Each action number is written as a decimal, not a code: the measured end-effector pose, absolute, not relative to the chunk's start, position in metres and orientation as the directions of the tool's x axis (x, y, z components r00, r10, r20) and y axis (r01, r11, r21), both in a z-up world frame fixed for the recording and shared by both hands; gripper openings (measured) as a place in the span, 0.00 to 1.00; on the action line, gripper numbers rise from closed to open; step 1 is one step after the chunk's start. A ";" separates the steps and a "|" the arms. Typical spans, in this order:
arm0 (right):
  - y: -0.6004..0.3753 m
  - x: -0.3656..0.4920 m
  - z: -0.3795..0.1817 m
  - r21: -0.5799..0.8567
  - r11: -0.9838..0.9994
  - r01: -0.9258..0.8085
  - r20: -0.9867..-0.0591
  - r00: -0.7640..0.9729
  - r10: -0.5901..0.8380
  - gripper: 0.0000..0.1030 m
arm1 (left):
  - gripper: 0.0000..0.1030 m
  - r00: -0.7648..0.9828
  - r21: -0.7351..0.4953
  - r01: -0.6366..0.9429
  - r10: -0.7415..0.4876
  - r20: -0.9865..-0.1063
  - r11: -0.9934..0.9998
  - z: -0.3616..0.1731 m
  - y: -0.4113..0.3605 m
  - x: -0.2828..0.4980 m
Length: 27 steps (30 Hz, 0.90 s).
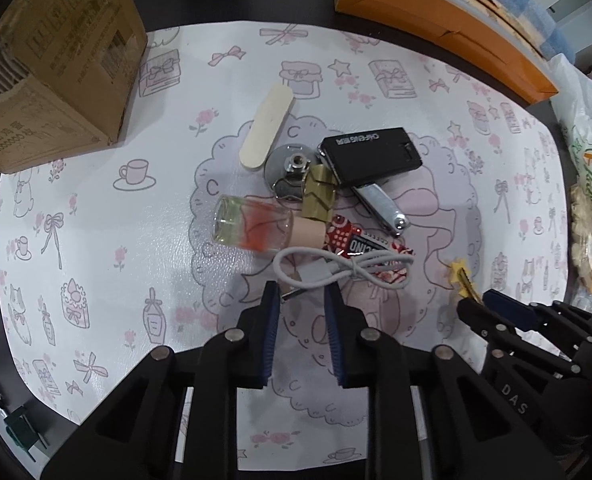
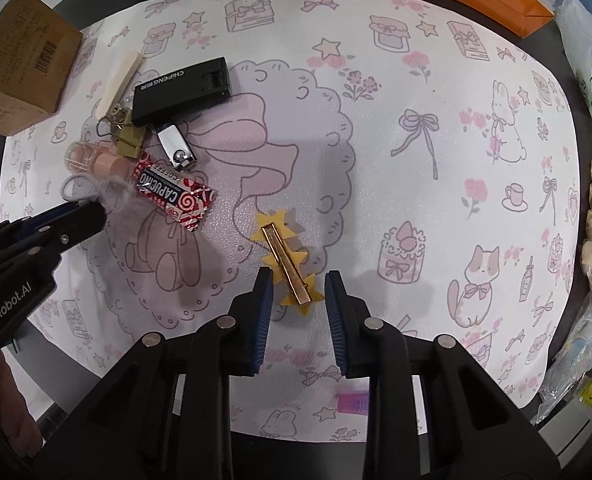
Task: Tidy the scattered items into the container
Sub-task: 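Close the right gripper on the gold hair clip while the left gripper approaches the perfume bottle, then grasp the glass perfume bottle with the left gripper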
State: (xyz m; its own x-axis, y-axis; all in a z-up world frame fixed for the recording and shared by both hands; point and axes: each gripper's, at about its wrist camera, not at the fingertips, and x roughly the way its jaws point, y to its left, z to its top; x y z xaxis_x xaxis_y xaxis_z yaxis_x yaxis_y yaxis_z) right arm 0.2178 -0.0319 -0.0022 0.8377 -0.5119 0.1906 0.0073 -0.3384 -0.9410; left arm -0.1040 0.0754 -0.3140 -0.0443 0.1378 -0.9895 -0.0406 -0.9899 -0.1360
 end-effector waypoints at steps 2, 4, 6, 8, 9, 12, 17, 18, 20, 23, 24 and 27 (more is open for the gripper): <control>-0.035 0.214 -0.002 -0.940 -0.340 0.006 0.188 0.842 -0.505 0.26 | 0.00 -0.043 -0.146 -0.042 0.147 -0.988 -0.988 -0.310 0.075 -0.102; -0.038 0.211 -0.002 -0.941 -0.338 0.007 0.186 0.846 -0.500 0.26 | 0.00 -0.047 -0.148 -0.040 0.150 -0.988 -0.988 -0.309 0.074 -0.099; -0.041 0.209 -0.001 -0.942 -0.336 0.006 0.183 0.848 -0.498 0.26 | 0.00 -0.051 -0.151 -0.039 0.153 -0.987 -0.988 -0.307 0.073 -0.095; -0.045 0.206 0.000 -0.942 -0.335 0.006 0.182 0.849 -0.496 0.26 | 0.00 -0.056 -0.151 -0.043 0.154 -0.987 -0.988 -0.310 0.073 -0.094; -0.046 0.205 0.001 -0.942 -0.335 0.006 0.181 0.850 -0.495 0.26 | 0.00 -0.056 -0.155 -0.044 0.157 -0.986 -0.987 -0.312 0.079 -0.093; -0.052 0.203 0.002 -0.943 -0.333 0.006 0.179 0.853 -0.490 0.26 | 0.00 -0.052 -0.164 -0.046 0.167 -0.985 -0.985 -0.309 0.080 -0.098; -0.061 0.202 0.008 -0.945 -0.327 0.012 0.180 0.854 -0.488 0.26 | 0.01 -0.047 -0.159 -0.069 0.162 -0.986 -0.985 -0.304 0.077 -0.106; -0.062 0.203 0.009 -0.945 -0.326 0.012 0.180 0.853 -0.489 0.26 | 0.01 -0.049 -0.154 -0.072 0.157 -0.986 -0.985 -0.303 0.076 -0.107; -0.066 0.204 0.010 -0.946 -0.325 0.012 0.180 0.852 -0.492 0.26 | 0.06 -0.048 -0.143 -0.077 0.147 -0.988 -0.987 -0.304 0.076 -0.110; -0.071 0.206 0.013 -0.947 -0.321 0.011 0.178 0.850 -0.496 0.26 | 0.40 -0.046 -0.148 -0.061 0.151 -0.987 -0.987 -0.307 0.074 -0.116; -0.073 0.207 0.014 -0.948 -0.319 0.010 0.177 0.849 -0.498 0.26 | 0.48 -0.047 -0.150 -0.057 0.152 -0.987 -0.987 -0.308 0.074 -0.118; -0.077 0.211 0.017 -0.949 -0.316 0.009 0.175 0.847 -0.502 0.26 | 0.61 -0.054 -0.133 -0.054 0.135 -0.989 -0.990 -0.312 0.074 -0.123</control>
State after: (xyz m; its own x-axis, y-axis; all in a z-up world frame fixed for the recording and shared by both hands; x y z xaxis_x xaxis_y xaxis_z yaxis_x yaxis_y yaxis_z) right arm 0.2114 -0.0769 0.0166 0.8468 -0.5023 0.1750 0.0086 -0.3161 -0.9487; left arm -0.1227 0.0736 -0.3122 -0.0539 0.1355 -0.9893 -0.0537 -0.9897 -0.1326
